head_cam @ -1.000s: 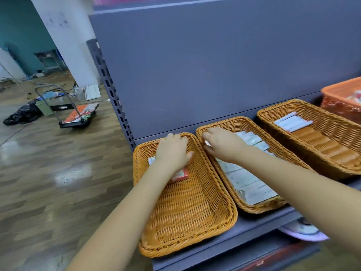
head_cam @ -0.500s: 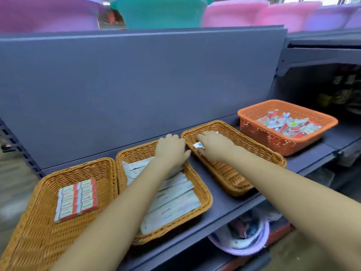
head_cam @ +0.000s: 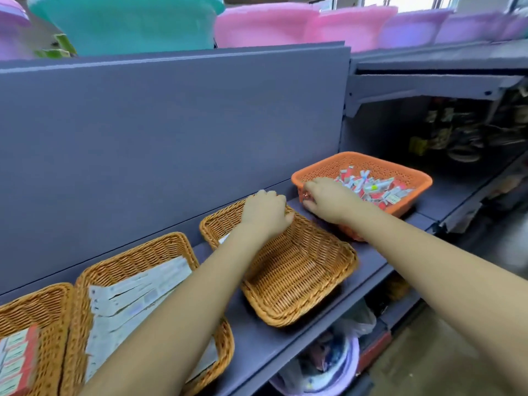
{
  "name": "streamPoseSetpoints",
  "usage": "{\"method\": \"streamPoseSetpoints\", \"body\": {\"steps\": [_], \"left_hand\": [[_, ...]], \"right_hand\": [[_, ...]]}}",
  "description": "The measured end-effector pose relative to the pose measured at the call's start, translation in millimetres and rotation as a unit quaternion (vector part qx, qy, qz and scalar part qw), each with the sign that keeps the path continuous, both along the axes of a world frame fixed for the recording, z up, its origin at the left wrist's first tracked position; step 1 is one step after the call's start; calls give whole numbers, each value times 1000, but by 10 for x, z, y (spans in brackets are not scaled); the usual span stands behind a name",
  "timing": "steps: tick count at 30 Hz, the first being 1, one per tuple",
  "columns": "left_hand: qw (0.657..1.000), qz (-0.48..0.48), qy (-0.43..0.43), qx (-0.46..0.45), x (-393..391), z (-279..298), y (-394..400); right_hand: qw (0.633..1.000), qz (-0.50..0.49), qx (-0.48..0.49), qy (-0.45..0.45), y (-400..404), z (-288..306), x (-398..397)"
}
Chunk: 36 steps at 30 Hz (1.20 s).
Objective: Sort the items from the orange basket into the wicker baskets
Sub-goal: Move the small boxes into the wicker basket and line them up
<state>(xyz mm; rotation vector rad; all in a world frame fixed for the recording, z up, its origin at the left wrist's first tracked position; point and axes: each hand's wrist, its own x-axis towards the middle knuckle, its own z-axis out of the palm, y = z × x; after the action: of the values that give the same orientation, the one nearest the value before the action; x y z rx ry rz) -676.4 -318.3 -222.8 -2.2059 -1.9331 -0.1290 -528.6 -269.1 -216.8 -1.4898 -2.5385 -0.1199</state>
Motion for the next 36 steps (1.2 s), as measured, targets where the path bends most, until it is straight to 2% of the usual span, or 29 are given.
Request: {"method": "streamPoseSetpoints", "body": {"steps": [7, 14, 21, 26, 32, 36], "left_hand": [[998, -63, -20, 0, 587, 47, 397], [997, -54, -39, -37, 1140, 27, 765], [995, -6, -50, -83, 1620, -110, 1149], [988, 14, -102, -119, 1746, -207, 1334], [984, 6, -145, -102, 1749, -260, 1370], [975, 21, -204, -80, 1669, -268, 1308]], "right_hand": [[996, -75, -32, -26, 293, -23, 675], [991, -95, -72, -61, 657, -4, 1296], [987, -22, -133, -86, 975, -48, 1704], [979, 47, -172, -94, 1134, 8, 1810], [974, 93, -197, -66, 1247, -36, 1832], [971, 100, -219, 8, 1241, -2, 1830]]}}
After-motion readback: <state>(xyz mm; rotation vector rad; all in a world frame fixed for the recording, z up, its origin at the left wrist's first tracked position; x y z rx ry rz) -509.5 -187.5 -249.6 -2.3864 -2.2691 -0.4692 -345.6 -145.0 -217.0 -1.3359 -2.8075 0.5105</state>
